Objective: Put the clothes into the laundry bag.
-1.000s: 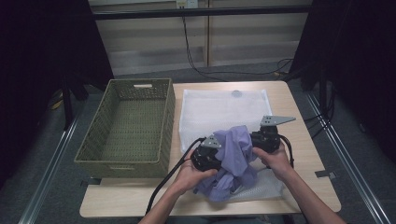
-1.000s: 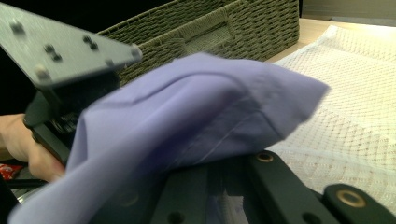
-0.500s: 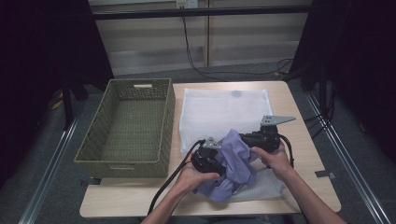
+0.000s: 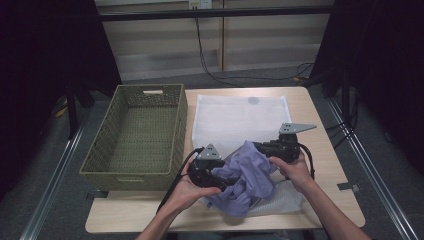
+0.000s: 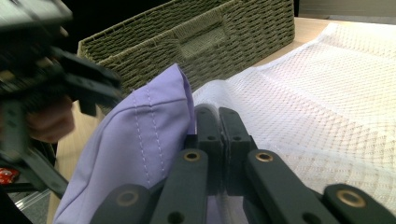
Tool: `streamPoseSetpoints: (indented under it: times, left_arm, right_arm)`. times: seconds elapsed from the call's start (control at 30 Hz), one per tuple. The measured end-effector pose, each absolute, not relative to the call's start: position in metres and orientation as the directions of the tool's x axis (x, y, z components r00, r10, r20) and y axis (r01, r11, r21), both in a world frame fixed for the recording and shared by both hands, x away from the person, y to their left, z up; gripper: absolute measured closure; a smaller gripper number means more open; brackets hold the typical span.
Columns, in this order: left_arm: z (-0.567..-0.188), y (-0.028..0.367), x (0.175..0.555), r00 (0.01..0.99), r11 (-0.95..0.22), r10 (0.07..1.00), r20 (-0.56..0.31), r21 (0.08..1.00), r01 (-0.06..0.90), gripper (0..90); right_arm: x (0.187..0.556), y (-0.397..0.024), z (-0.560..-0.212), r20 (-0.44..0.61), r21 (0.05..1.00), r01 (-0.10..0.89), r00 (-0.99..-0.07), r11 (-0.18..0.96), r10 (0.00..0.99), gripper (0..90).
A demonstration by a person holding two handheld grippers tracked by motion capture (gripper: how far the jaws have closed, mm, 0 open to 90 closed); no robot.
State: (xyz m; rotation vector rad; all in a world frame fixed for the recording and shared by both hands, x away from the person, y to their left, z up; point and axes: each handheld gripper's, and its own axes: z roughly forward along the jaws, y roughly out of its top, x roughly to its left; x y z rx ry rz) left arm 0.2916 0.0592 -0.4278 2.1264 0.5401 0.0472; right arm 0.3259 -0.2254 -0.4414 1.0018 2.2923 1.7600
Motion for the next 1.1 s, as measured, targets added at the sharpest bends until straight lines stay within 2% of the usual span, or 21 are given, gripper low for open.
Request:
streamPoseSetpoints:
  times: [0.07, 0.17, 0.23, 0.33, 0.43, 0.5, 0.57, 0.7, 0.83, 1.1]
  left_arm:
    - [-0.422, 0.059, 0.289, 0.907, -0.437, 0.379, -0.184, 0.828, 0.351, 28.0]
    - [-0.422, 0.048, 0.292, 0.915, -0.427, 0.346, -0.206, 0.834, 0.349, 25.4]
    - [-0.426, 0.039, 0.298, 0.91, -0.412, 0.344, -0.232, 0.834, 0.368, 22.5]
    - [-0.433, 0.031, 0.305, 0.894, -0.354, 0.347, -0.284, 0.843, 0.405, 23.9]
    - [-0.44, 0.027, 0.309, 0.884, -0.34, 0.37, -0.285, 0.844, 0.415, 47.4]
    - [-0.442, 0.026, 0.31, 0.885, -0.348, 0.372, -0.281, 0.841, 0.414, 75.5]
    - [-0.446, 0.023, 0.312, 0.886, -0.381, 0.376, -0.27, 0.827, 0.413, 86.5]
    - [-0.46, 0.017, 0.321, 0.876, -0.452, 0.412, -0.253, 0.778, 0.437, 89.2]
    - [-0.471, 0.012, 0.33, 0.859, -0.465, 0.442, -0.259, 0.752, 0.467, 89.0]
    - [-0.49, 0.005, 0.338, 0.831, -0.497, 0.507, -0.229, 0.71, 0.499, 82.7]
  right_arm:
    - [0.326, -0.225, -0.441, 0.316, 0.887, 0.445, -0.781, 0.125, 0.538, 88.7]
    - [0.327, -0.224, -0.442, 0.317, 0.886, 0.446, -0.782, 0.125, 0.537, 88.7]
    - [0.327, -0.223, -0.443, 0.317, 0.886, 0.445, -0.783, 0.127, 0.535, 88.7]
    - [0.327, -0.223, -0.443, 0.316, 0.886, 0.445, -0.783, 0.127, 0.536, 88.7]
    - [0.327, -0.224, -0.443, 0.317, 0.887, 0.445, -0.783, 0.126, 0.535, 88.7]
    - [0.327, -0.224, -0.443, 0.315, 0.889, 0.441, -0.787, 0.127, 0.531, 88.7]
    - [0.326, -0.224, -0.442, 0.319, 0.886, 0.445, -0.787, 0.127, 0.528, 88.7]
    - [0.325, -0.225, -0.441, 0.315, 0.888, 0.442, -0.788, 0.129, 0.529, 88.7]
    - [0.324, -0.225, -0.439, 0.311, 0.891, 0.435, -0.792, 0.128, 0.526, 88.6]
    - [0.321, -0.223, -0.441, 0.308, 0.887, 0.438, -0.797, 0.147, 0.52, 88.6]
